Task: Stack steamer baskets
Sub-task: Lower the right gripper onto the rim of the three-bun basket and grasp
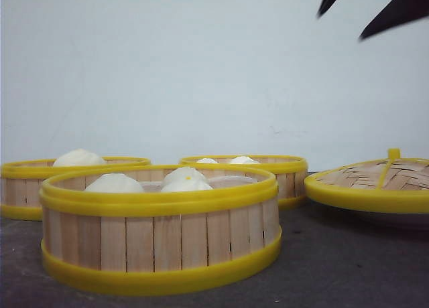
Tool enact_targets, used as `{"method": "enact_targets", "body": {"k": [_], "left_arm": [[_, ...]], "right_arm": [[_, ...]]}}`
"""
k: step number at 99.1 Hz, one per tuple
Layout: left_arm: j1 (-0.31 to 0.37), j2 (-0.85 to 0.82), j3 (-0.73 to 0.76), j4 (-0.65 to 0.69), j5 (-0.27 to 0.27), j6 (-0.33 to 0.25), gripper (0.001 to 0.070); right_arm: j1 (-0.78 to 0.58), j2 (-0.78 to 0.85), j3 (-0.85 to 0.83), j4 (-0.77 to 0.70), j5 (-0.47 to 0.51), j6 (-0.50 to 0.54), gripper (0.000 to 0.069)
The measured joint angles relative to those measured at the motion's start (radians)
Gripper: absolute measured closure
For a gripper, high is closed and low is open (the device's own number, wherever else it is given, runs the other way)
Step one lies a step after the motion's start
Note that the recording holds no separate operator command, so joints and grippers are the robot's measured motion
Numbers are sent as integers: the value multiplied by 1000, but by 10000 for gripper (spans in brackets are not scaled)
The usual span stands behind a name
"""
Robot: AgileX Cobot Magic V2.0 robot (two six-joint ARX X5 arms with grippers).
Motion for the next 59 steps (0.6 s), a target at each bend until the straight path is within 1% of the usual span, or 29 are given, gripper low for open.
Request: {"method": "enact_targets", "body": {"k": [8,17,21,29,45,53,59], "left_arm": [[-9,0,0,0,0,0,277],[-18,0,0,0,1,0,277],[-22,0,0,0,11,0,277],[-29,0,0,-1,22,0,277],[-40,0,0,-2,27,0,277],[-42,0,0,-2,46,0,277],[-45,0,0,-2,48,0,277]], "right_arm": [[11,114,51,-1,5,0,195],[17,239,113,-1,33,0,206],[18,302,148,-2,53,0,208],[19,395,208,-3,60,0,209],[32,538,314,-17,106,1,227],[47,591,353,-23,131,1,231],[58,624,373,-24,141,1,233]]}}
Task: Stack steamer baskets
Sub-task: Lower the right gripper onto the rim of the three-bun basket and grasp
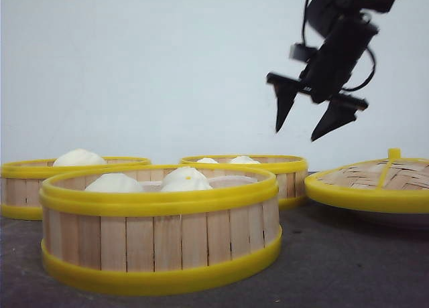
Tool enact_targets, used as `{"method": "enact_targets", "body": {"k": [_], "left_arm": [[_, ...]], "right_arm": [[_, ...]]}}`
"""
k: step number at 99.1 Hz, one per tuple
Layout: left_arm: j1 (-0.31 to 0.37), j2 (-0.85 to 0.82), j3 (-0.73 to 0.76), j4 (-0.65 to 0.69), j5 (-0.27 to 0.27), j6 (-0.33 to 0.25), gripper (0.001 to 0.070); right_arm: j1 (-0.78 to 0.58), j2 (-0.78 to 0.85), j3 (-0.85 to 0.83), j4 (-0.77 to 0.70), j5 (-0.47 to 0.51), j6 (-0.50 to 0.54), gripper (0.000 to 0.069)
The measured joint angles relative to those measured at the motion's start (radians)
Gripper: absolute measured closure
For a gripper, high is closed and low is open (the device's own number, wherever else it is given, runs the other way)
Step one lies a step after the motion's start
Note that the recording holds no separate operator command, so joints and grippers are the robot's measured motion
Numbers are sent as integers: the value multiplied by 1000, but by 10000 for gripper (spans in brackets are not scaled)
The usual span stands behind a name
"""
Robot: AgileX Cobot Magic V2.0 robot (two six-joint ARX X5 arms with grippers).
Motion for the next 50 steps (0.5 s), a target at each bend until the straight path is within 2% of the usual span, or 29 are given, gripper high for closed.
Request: {"method": "enact_targets", "body": {"k": [22,37,50], "left_arm": [[-7,0,0,0,5,-6,277],[-7,-1,0,-5,22,-13,277],[-7,-1,0,-6,23,-16,277]], "right_arm": [[27,82,13,-10,108,0,315],[30,114,13,-26,129,0,360],[30,125,13,-42,165,0,479]]}}
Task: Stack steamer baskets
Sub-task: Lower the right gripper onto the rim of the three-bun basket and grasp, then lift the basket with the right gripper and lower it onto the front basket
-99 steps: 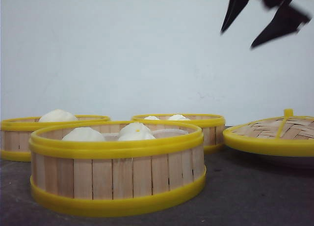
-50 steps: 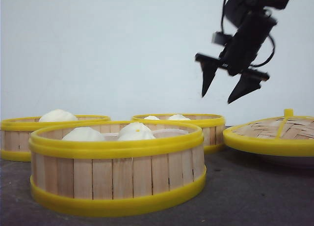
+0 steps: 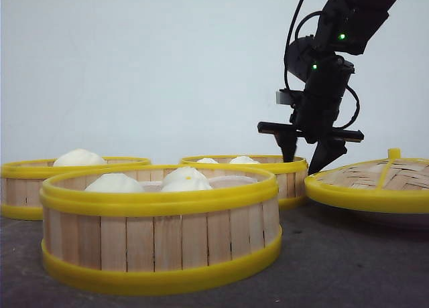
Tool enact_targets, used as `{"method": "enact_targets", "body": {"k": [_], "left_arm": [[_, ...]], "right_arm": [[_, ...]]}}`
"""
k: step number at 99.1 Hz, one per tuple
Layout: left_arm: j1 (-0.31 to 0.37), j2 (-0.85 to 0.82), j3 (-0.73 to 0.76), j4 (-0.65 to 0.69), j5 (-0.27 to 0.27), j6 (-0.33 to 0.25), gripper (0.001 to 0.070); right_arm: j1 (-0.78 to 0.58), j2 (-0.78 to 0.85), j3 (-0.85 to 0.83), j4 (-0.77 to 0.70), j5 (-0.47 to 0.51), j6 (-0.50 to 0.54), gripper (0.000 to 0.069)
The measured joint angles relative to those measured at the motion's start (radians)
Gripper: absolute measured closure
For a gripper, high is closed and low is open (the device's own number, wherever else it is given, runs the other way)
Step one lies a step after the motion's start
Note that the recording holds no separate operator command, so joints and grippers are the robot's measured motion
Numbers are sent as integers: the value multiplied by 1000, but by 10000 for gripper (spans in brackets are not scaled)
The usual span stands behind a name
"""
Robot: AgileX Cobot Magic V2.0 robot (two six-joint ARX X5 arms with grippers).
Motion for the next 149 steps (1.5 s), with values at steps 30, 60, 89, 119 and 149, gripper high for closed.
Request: {"method": "enact_targets", "body": {"k": [30,60,89,119,149], "left_arm": [[0,-3,0,-21,0,0,277],[0,-6,0,-35,1,0,277],[0,-39,0,-107,1,4,277],[0,-134,0,-159,1,19,277],[0,-235,0,-179,1,23,277]], "right_arm": [[1,2,0,13,22,8,665],[-2,2,37,-7,34,51,666],[-22,-185,50,-63,-1,34,666],[-4,-455,69,-269,-117,-91,666],[137,-533,65,-371,-166,-162,666]]}}
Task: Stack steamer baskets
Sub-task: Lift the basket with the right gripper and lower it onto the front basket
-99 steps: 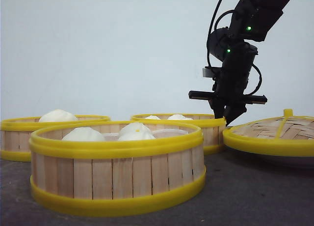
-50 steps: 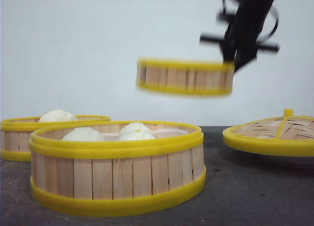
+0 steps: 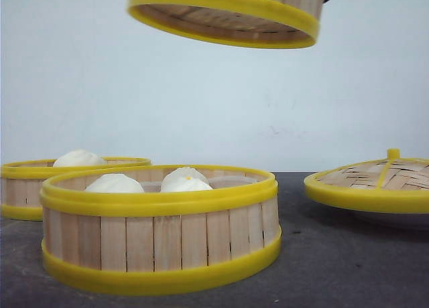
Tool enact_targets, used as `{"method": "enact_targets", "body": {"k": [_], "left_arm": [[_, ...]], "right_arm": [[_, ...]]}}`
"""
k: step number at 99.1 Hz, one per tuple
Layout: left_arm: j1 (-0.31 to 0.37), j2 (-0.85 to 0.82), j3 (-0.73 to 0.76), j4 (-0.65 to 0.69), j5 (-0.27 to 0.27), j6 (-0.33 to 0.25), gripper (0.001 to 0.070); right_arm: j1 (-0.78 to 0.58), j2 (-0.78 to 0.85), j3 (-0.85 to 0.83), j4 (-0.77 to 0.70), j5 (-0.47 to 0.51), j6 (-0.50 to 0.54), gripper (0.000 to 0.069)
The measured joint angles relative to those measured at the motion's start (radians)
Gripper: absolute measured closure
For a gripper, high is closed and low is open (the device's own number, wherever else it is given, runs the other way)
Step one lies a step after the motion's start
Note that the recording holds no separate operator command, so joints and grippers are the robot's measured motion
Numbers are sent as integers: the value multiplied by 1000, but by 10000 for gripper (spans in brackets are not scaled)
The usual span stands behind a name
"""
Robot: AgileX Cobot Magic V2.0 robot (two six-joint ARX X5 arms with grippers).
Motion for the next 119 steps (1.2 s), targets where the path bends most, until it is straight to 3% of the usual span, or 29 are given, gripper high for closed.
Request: {"method": "enact_targets", "body": {"k": [21,56,84,119], "left_arm": [[0,-30,0,-12,0,0,277],[0,-32,0,-53,0,0,277],[0,-32,0,-53,0,0,277],[0,-32,0,-53,0,0,277]], "right_arm": [[109,25,-99,51,17,-1,666],[213,48,-297,230,132,13,666],[218,150,-307,235,135,32,666],[230,167,-309,214,129,45,667]]}}
